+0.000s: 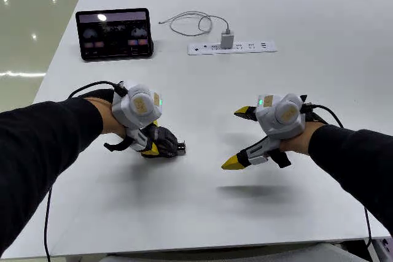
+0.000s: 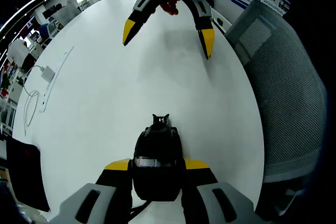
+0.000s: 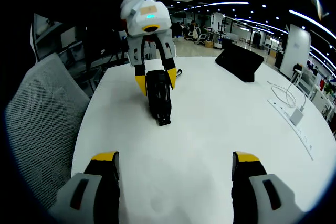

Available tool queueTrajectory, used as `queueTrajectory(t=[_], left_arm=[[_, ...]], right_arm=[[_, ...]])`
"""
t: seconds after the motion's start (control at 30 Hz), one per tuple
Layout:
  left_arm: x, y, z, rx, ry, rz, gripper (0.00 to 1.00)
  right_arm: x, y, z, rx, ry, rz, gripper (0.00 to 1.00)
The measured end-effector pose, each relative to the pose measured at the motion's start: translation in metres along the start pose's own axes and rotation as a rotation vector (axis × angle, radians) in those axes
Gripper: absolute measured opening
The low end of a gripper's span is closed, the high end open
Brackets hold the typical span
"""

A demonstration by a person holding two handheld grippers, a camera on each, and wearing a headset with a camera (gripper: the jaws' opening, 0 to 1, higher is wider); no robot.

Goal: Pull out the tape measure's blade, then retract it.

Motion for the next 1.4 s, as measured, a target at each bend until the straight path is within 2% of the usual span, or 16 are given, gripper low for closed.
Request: queueTrajectory(t=[0.2, 0.3, 0.53, 0.7, 0.77, 0.97, 1.1, 1.2, 1.4], left_arm=[[-0.002, -0.003, 0.002, -0.009, -0.008, -0.02, 0.31], [-0.001, -0.002, 0.002, -0.012, -0.011, -0.028, 0.31], [0.0, -0.001, 0.001, -0.012, -0.003, -0.028, 0.31], [-0.001, -0.001, 0.002, -0.012, -0.007, -0.03, 0.31], [-0.001, -0.001, 0.002, -0.013, -0.008, -0.027, 0.31], [-0.002, -0.001, 0.001, -0.021, 0.0, -0.035, 0.31], [-0.001, -0.001, 0.001, -0.025, -0.003, -0.035, 0.31], [-0.001, 0.0, 0.001, -0.025, -0.005, -0.034, 0.31], [-0.001, 0.0, 0.001, -0.023, -0.006, -0.035, 0.31]], right_arm=[[0.013, -0.003, 0.017, 0.04, 0.001, 0.002, 0.8], [0.015, -0.01, 0.029, 0.072, -0.048, -0.068, 0.77], [0.026, -0.013, 0.049, 0.1, -0.06, -0.075, 0.72], [0.032, -0.017, 0.061, 0.127, -0.059, -0.066, 0.65], [0.031, -0.019, 0.064, 0.13, -0.073, -0.091, 0.62], [0.032, -0.018, 0.074, 0.122, -0.112, -0.102, 0.55], [0.034, -0.017, 0.078, 0.126, -0.109, -0.097, 0.49], [0.033, -0.021, 0.081, 0.149, -0.114, -0.098, 0.42], [0.04, -0.024, 0.087, 0.159, -0.114, -0.11, 0.38]])
Point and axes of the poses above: the centre of the closed fingertips' face, and the gripper's own axes: z roughly forward along the fingers, y roughly to its right, x roughly out of its top, the point moved 4 cm from there along -z, roughly backward along the fingers, and after that the axes turned 8 degrees about -y, right-handed, at the moved point
